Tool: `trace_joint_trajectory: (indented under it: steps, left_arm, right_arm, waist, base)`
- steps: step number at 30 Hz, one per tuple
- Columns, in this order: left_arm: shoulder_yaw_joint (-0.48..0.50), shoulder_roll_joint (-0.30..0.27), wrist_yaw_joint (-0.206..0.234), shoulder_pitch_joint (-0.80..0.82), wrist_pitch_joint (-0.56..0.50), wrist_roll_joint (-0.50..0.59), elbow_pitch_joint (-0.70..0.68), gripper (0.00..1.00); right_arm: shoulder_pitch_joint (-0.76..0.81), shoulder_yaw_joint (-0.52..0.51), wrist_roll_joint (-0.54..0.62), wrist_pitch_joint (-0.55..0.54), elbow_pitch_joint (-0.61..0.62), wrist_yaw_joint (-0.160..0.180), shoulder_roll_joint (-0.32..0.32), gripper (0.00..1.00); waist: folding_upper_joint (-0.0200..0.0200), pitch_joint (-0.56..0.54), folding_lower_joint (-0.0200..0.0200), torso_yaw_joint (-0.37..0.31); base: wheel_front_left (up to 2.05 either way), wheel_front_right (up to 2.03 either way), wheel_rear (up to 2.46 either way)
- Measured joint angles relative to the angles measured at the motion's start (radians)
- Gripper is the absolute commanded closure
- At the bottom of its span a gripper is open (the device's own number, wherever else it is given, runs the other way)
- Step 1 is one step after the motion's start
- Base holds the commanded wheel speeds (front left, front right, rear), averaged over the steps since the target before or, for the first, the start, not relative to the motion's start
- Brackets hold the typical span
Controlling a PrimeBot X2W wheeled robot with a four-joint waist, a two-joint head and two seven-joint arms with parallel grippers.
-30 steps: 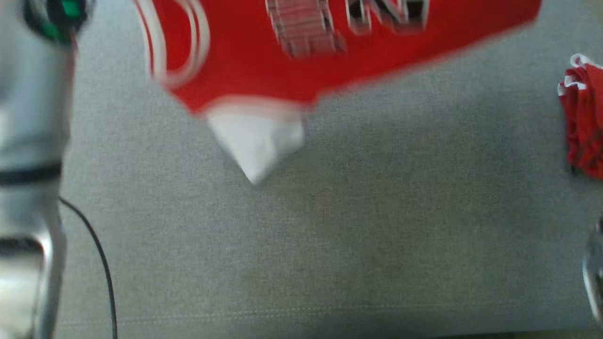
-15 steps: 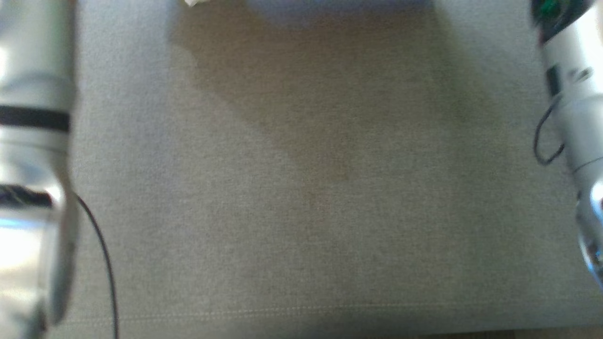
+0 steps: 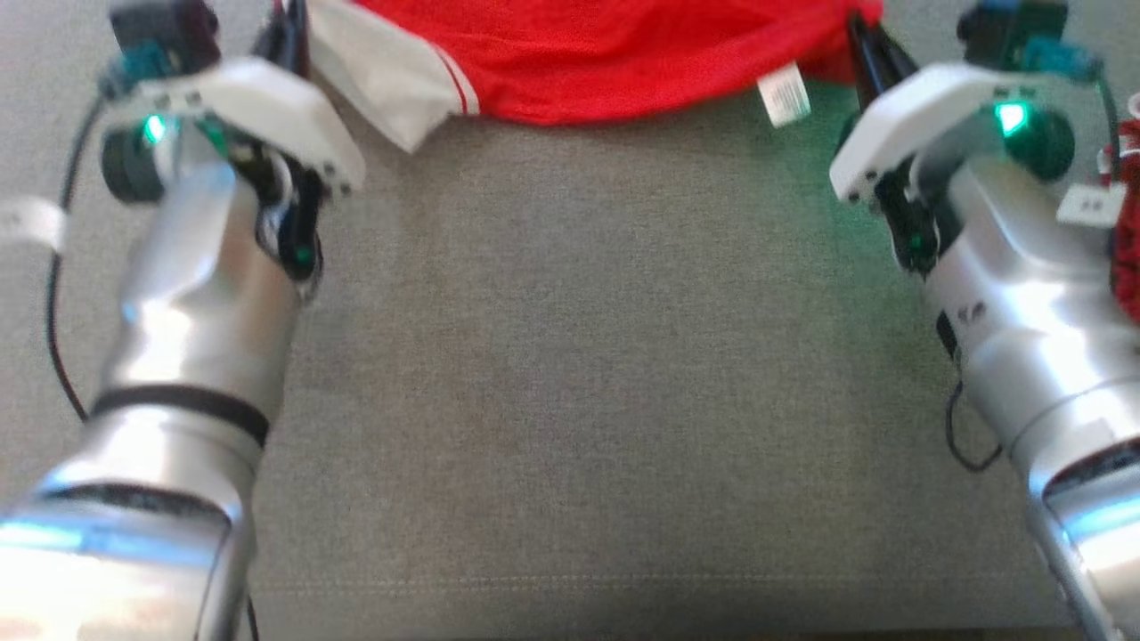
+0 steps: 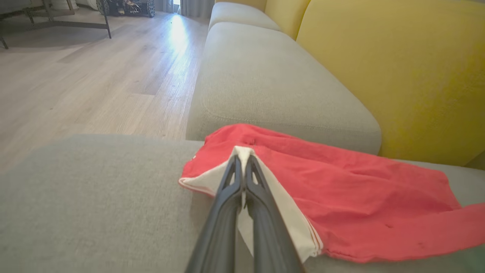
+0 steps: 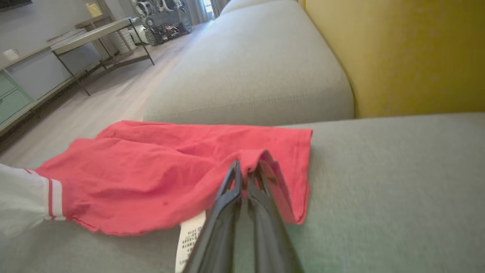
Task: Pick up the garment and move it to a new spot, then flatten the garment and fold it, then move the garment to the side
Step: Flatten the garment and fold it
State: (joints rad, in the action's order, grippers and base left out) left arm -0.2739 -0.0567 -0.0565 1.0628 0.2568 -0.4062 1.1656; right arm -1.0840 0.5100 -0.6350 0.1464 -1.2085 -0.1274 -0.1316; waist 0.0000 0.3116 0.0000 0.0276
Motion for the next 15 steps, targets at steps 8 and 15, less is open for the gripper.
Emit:
trace_joint_trajectory:
  steps: [8, 15]
  left_arm:
    - [0.052, -0.004, -0.007, -0.239, 0.0, 0.0, -0.128, 1.0]
    - [0.105, -0.02, -0.015, -0.558, 0.0, 0.002, -0.357, 1.0]
  right_arm:
    - [0.148, 0.044, -0.074, 0.01, 0.006, 0.0, -0.009, 1.0]
    - [0.371, 0.062, -0.142, 0.049, 0.055, 0.0, -0.018, 1.0]
  waist:
    - [0.0, -0.067, 0.0, 0.012]
    - [0.0, -0.168, -0.0001, 0.011]
  base:
    - [0.0, 0.0, 0.0]
    - [0.0, 0.0, 0.0]
